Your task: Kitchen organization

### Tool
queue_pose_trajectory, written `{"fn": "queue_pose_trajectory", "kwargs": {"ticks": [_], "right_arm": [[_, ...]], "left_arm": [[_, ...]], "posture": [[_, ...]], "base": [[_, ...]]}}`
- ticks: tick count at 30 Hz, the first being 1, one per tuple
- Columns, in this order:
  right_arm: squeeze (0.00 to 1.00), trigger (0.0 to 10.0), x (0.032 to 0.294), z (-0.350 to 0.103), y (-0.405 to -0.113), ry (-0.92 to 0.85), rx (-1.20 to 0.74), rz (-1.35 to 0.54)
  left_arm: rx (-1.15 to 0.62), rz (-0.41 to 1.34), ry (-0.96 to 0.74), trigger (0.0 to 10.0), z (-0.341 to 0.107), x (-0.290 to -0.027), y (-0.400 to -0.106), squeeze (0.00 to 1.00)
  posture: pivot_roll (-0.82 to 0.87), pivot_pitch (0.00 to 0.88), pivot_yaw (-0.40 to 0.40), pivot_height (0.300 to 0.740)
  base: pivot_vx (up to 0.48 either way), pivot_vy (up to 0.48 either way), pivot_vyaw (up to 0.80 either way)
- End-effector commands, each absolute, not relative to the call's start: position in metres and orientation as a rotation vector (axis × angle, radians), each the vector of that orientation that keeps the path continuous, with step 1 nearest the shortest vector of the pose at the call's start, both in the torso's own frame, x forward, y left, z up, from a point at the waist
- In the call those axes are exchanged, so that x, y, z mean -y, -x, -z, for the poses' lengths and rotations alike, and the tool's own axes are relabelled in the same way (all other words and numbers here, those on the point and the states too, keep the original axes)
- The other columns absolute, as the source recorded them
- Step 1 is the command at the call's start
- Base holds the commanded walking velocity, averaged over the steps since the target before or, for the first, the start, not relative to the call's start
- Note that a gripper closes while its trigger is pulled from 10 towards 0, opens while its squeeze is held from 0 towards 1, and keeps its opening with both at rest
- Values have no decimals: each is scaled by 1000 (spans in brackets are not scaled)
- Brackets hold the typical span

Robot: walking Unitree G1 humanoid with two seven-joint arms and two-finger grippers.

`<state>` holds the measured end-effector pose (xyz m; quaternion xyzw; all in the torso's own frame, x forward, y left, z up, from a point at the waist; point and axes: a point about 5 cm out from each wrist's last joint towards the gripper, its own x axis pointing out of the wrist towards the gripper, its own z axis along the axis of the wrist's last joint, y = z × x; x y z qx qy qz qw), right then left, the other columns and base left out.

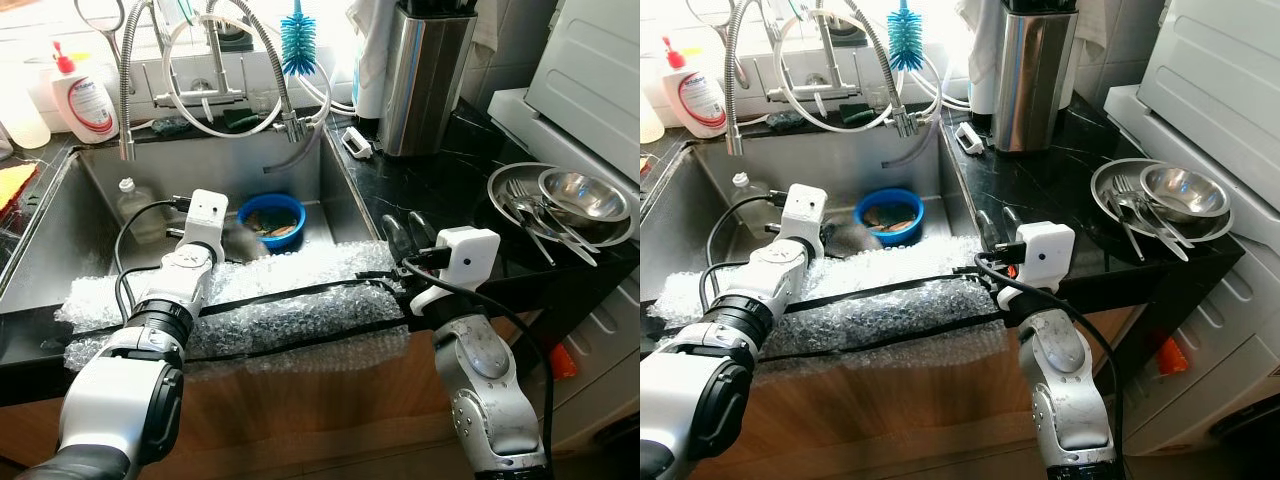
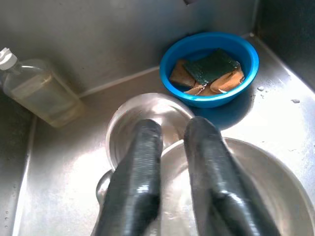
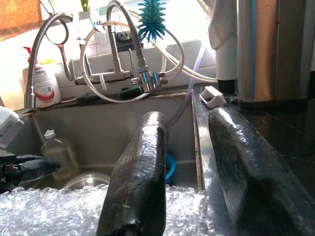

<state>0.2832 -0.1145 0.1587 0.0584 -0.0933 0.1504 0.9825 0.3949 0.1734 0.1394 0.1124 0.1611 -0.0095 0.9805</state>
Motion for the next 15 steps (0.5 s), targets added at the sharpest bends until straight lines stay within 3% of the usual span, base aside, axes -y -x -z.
{"fn": "queue_pose_trajectory", "kwargs": {"ticks": [1, 6, 7, 10, 12, 15], "right_arm": [[0, 10000, 110, -161, -284, -121, 185, -323], [0, 10000, 108, -162, -284, -127, 188, -335], [0, 10000, 109, -163, -284, -130, 195, -327], [0, 10000, 111, -164, -284, -131, 198, -314], [0, 10000, 114, -164, -284, -129, 202, -303], [0, 10000, 117, -165, -284, -136, 213, -289]], "left_arm": [[-466, 44, -194, 10000, -106, -171, -382, 1000], [-391, 30, -163, 10000, -117, -172, -387, 1000], [-202, -6, -149, 10000, -144, -176, -395, 0], [-48, -23, -145, 10000, -166, -181, -398, 0], [165, -29, -140, 10000, -196, -190, -394, 0], [407, -59, -206, 10000, -226, -212, -369, 0]], "posture": [[-58, 0, 21, 740], [-61, 0, 20, 740], [-66, 0, 20, 740], [-68, 0, 21, 740], [-65, 0, 20, 740], [-59, 0, 16, 740]], "base": [[0, 0, 0], [0, 0, 0], [0, 0, 0], [0, 0, 0], [0, 0, 0], [0, 0, 0]]}}
